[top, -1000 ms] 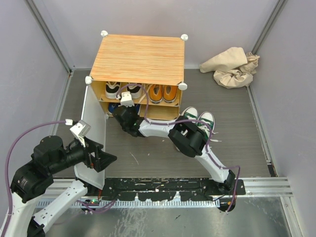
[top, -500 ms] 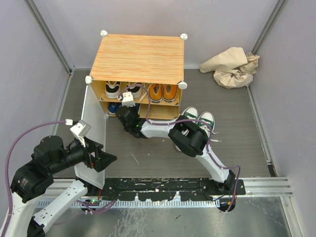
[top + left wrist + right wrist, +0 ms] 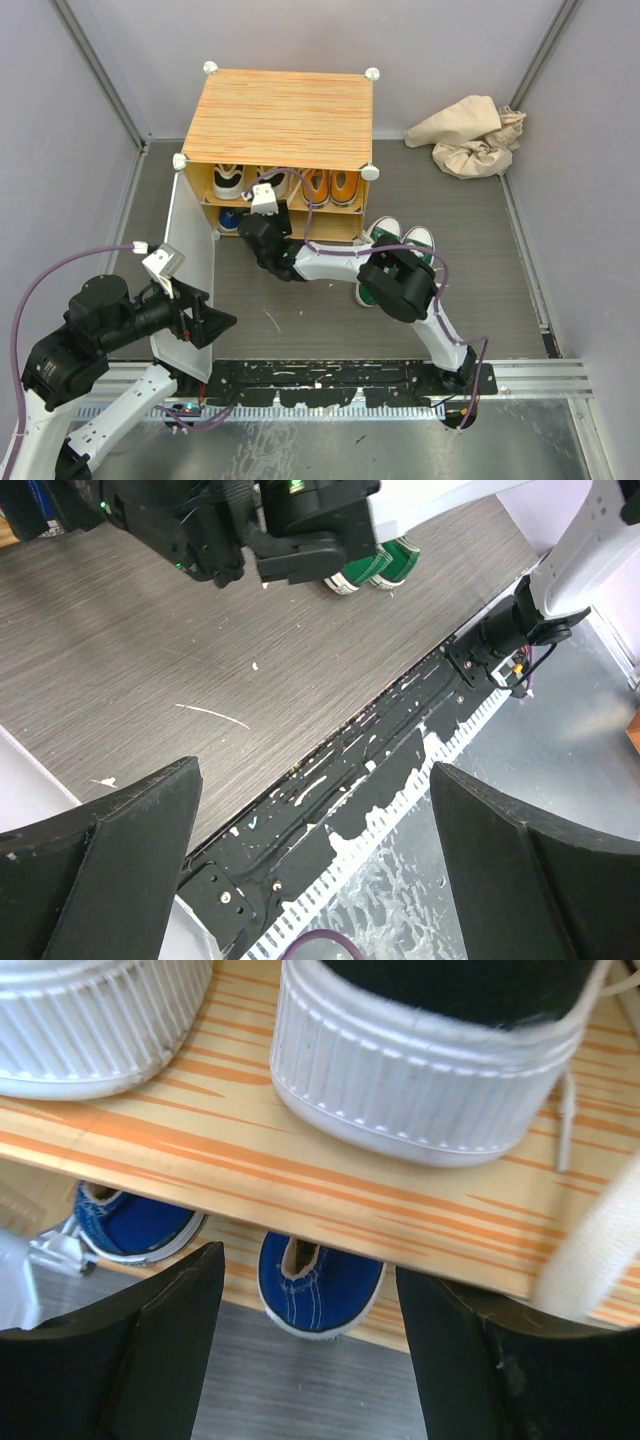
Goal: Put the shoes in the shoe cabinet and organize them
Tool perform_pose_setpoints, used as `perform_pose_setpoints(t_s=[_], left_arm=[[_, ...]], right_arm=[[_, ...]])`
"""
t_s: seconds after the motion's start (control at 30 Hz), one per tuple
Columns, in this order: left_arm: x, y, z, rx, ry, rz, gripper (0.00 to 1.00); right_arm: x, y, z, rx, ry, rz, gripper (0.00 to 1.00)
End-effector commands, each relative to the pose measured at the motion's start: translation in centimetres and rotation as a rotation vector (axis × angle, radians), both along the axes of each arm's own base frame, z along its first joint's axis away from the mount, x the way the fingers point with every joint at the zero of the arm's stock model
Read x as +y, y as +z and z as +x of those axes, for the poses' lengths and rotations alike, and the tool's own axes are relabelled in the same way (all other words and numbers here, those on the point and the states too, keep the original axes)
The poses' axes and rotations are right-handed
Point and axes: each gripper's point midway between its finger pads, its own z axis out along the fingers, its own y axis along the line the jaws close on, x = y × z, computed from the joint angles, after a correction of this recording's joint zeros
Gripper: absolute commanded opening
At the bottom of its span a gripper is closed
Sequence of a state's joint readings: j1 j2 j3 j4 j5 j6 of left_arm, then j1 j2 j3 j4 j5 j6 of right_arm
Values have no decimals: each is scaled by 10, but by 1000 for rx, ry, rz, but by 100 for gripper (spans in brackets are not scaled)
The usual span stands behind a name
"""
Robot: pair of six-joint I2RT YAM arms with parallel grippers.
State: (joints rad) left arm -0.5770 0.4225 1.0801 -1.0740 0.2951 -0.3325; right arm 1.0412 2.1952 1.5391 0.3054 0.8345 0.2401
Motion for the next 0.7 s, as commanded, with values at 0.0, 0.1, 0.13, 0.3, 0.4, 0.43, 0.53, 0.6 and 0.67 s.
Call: perform_pose_setpoints(t_s=[0.0, 0.1, 0.13, 0.3, 0.4, 0.43, 0.53, 0.6, 0.67], left_arm=[[12, -7, 0, 11, 59, 35, 98], [12, -5, 0, 2, 59, 32, 98], [12, -4, 0, 3, 55, 30, 98], [8, -3, 0, -5, 30, 27, 98], [6, -2, 1, -8, 18, 29, 98], [5, -3, 1, -10, 14, 27, 98], [3, -5, 2, -12, 7, 22, 98], [1, -6, 2, -6, 1, 21, 98], [0, -7, 2, -2, -5, 21, 98]], right_arm=[[-5, 67, -20, 3, 15, 112, 76], [-26, 54, -46, 101, 20, 44, 80], [-37, 46, -56, 140, 19, 17, 82], [-132, -5, -122, 321, -88, -168, 85], [-197, -10, -149, 371, -233, -183, 87], [-215, -4, -156, 371, -265, -165, 86], [-250, 4, -170, 380, -324, -104, 83], [-267, 10, -173, 373, -357, -55, 82], [-281, 17, -177, 358, -391, -10, 81]])
